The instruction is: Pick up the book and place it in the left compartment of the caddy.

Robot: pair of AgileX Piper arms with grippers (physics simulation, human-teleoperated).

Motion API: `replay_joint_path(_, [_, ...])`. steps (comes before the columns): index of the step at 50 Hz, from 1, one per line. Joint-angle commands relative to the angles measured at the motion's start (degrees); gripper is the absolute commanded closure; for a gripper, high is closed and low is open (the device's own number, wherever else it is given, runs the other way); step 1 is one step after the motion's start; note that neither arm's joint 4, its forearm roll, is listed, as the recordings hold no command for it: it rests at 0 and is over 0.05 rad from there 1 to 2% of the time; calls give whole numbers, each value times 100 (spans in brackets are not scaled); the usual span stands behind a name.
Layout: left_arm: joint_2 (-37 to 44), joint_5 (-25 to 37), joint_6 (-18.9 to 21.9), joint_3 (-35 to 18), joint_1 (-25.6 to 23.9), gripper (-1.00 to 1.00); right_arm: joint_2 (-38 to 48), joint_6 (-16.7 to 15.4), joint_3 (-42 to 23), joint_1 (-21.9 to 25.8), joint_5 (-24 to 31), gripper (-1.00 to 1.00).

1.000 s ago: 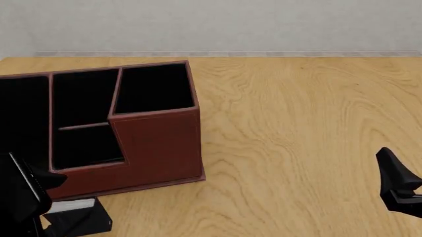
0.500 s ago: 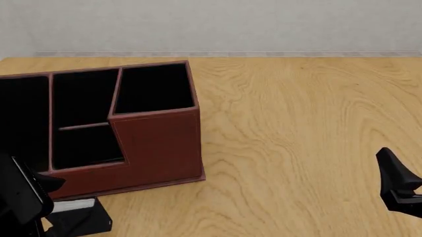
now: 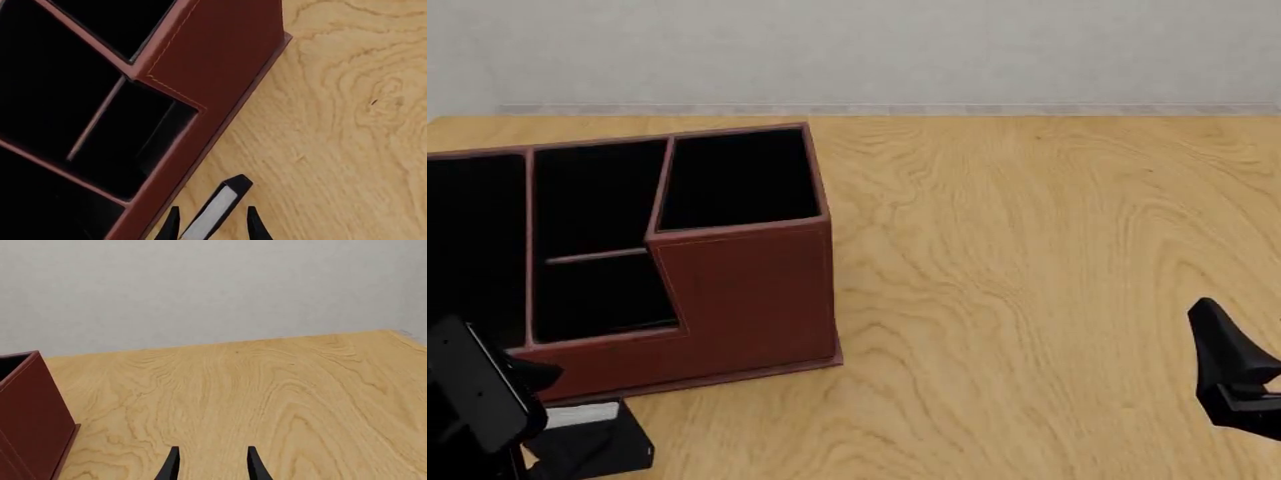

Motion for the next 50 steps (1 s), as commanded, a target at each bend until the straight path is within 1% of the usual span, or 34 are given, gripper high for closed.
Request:
replay_joint_path(1, [200,-217,47,105,90,-100,37,9,0,-2,-31,-100])
replay_joint_path(7, [259,-292,95,140,161,-100,100,3,-1,3,-79,-100])
replay_joint_path(20, [427,-519,61,271,183,-100,92,-25,-3,5,-61,-100])
replay_joint_path(37, [467,-641,8,492,186,-100,130,-33,3,7,-101,-100])
replay_joint_path(50, [465,-696,74,544,337,-100,121,-30,1,5,-93,-100])
